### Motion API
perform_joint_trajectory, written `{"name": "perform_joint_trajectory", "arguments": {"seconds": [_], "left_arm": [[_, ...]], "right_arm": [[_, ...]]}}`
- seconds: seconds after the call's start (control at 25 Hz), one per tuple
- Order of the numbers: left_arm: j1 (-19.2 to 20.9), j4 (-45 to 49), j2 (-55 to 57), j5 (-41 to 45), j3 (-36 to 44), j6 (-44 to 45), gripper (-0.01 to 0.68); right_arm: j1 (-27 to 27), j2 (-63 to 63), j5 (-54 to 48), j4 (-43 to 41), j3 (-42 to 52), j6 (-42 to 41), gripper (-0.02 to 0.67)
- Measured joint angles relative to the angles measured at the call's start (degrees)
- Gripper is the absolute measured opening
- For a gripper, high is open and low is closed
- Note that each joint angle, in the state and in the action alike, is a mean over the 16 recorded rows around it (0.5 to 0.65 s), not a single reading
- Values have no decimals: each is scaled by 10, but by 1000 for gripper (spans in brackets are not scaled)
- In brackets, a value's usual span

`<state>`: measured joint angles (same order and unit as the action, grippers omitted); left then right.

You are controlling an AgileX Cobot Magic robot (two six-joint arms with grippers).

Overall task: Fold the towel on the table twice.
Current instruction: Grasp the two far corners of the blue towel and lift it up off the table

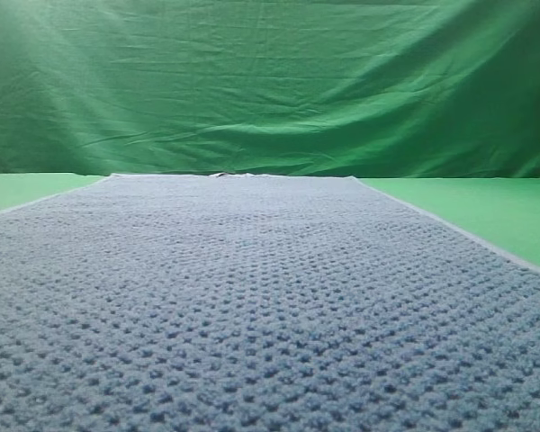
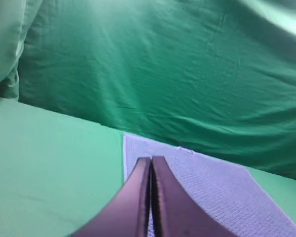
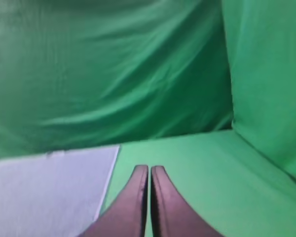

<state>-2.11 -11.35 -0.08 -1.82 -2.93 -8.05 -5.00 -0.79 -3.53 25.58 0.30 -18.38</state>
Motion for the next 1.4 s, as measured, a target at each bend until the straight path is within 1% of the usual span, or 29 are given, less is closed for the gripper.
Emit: {"name": "perform_joint_trajectory", "arguments": {"seconds": [0.24,0.48,0.76,0.92,1.16,1.4], "left_arm": [[0,-2,42,82,-57,-7,0],[-1,-11,95,130,-105,-7,0],[-3,-29,133,136,-121,-7,0],[-4,-32,143,157,-132,-4,0],[-6,-17,188,223,-177,6,0],[-18,17,282,309,-248,21,0]], "right_arm": [[0,25,20,46,-43,4,0],[0,79,-28,63,-99,3,0],[0,138,-82,63,-140,-2,0],[0,159,-107,60,-157,-11,0],[0,214,-156,41,-203,-23,0],[0,324,-222,12,-281,-34,0]]}}
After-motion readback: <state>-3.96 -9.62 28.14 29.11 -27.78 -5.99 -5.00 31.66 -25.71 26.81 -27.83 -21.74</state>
